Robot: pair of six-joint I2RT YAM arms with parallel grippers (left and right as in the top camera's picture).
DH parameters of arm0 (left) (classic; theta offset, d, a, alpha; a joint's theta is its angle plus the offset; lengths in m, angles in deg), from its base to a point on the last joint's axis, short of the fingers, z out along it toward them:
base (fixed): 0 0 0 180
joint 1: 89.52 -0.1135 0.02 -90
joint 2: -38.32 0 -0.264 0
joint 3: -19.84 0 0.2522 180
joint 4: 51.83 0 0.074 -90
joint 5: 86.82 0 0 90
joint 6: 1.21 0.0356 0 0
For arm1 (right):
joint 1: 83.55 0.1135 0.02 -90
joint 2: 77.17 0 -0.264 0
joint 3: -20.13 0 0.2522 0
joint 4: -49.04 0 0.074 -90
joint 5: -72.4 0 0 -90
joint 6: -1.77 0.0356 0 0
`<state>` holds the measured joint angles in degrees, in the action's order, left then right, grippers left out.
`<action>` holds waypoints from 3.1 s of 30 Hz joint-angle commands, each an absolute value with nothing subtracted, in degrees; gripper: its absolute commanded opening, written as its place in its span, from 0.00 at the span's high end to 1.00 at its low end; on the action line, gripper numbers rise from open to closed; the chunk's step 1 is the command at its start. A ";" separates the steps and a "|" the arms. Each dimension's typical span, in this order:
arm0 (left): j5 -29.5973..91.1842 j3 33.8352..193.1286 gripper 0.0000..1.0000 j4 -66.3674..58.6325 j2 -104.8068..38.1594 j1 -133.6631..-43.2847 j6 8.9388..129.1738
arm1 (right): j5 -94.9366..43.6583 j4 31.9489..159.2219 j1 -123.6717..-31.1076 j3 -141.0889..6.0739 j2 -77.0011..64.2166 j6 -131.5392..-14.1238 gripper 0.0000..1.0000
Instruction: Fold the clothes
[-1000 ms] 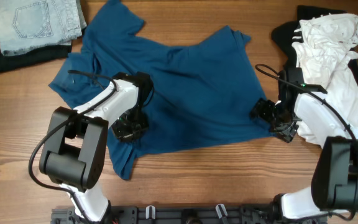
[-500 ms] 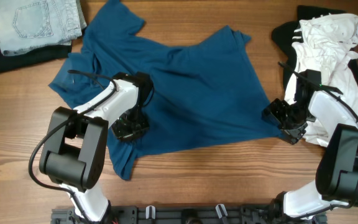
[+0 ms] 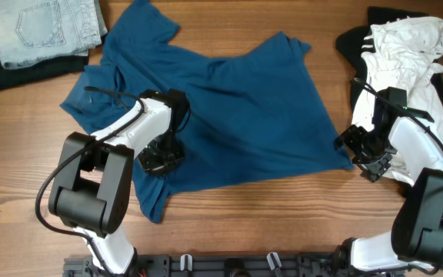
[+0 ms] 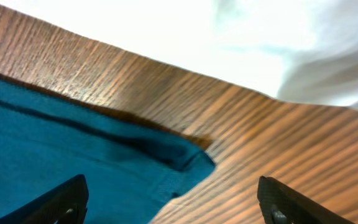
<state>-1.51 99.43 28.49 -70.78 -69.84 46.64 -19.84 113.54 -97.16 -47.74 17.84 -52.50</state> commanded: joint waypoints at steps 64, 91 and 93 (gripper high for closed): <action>-42.62 146.40 0.96 4.45 -23.43 -60.07 73.55 | -26.76 115.88 -97.33 -109.48 -7.28 -55.00 0.96; -16.75 146.40 0.00 -14.04 -83.58 -83.79 73.39 | -16.91 104.16 -79.28 -109.57 41.18 -57.23 0.00; -16.70 146.40 0.00 -9.63 -79.69 -83.33 73.33 | -16.78 106.50 -79.54 -109.57 36.48 -59.08 0.00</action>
